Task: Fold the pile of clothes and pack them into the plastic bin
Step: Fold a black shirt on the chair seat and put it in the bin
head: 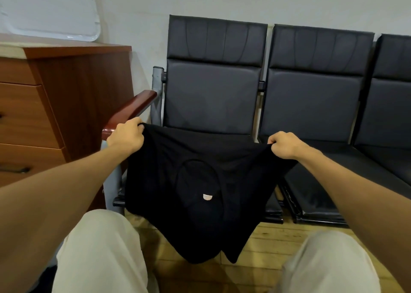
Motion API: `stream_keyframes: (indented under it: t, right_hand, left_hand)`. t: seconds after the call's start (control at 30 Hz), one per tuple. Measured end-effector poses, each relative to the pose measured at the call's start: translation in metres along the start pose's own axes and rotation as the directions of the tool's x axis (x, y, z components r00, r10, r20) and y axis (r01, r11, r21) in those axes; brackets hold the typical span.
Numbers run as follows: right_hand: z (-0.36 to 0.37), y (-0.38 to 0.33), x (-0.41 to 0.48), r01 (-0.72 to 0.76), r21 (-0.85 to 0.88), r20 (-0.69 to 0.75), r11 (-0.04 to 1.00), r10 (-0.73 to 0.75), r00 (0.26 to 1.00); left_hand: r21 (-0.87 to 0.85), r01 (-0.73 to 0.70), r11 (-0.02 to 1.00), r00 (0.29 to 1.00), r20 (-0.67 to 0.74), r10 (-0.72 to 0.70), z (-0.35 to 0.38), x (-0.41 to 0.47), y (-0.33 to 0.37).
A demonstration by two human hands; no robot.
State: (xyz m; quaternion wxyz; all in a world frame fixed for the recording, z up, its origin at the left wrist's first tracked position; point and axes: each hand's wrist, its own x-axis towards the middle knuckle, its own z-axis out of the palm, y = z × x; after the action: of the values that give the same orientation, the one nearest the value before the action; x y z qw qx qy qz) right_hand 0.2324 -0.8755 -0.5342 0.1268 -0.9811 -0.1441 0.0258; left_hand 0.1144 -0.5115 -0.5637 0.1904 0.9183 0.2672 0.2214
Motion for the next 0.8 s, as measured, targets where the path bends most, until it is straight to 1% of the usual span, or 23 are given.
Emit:
stream_keyframes:
  t: [0.07, 0.13, 0.2, 0.23, 0.33, 0.47, 0.53, 0.63, 0.73, 0.8]
  right_hand:
    - [-0.001, -0.005, 0.000, -0.033, -0.129, 0.007, 0.991, 0.035, 0.999]
    - [0.001, -0.008, 0.003, -0.036, -0.199, -0.102, 0.979, 0.016, 0.995]
    - [0.004, -0.008, 0.008, -0.024, -0.152, -0.217, 0.988, -0.010, 0.976]
    - [0.005, -0.009, 0.011, -0.018, -0.123, -0.236, 0.992, -0.011, 0.972]
    - [0.008, -0.011, 0.024, 0.003, -0.058, -0.185, 0.998, -0.014, 0.983]
    - [0.012, -0.014, 0.051, 0.008, 0.046, -0.160, 0.999, 0.000, 0.987]
    - [0.018, -0.012, 0.071, 0.017, 0.016, -0.162, 1.000, -0.014, 0.987]
    - [0.032, -0.006, 0.106, 0.088, -0.077, -0.212, 0.993, -0.103, 0.972]
    - [0.049, -0.001, 0.144, 0.132, -0.139, -0.289, 0.982, -0.167, 0.943]
    - [0.061, 0.002, 0.170, 0.148, -0.141, -0.323, 0.979, -0.187, 0.928]
  left_hand:
    - [0.031, -0.035, 0.999, 0.999, -0.021, 0.036, 0.002, -0.002, 0.001]
    - [0.065, -0.061, 0.996, 0.998, -0.030, 0.063, 0.004, -0.003, 0.003]
    - [0.097, -0.078, 0.992, 0.996, -0.024, 0.080, 0.008, 0.001, 0.004]
    - [0.109, -0.077, 0.991, 0.997, -0.017, 0.079, 0.011, 0.004, 0.005]
    - [0.111, -0.072, 0.991, 0.997, 0.009, 0.071, 0.020, 0.017, 0.007]
    - [0.093, -0.081, 0.992, 0.996, 0.033, 0.079, 0.035, 0.039, 0.011]
    - [0.109, -0.078, 0.991, 0.997, 0.027, 0.076, 0.045, 0.052, 0.012]
    - [0.129, -0.083, 0.988, 0.997, 0.015, 0.082, 0.066, 0.075, 0.013]
    - [0.190, -0.129, 0.973, 0.992, 0.007, 0.130, 0.096, 0.105, 0.012]
    - [0.240, -0.153, 0.959, 0.987, -0.001, 0.158, 0.119, 0.125, 0.009]
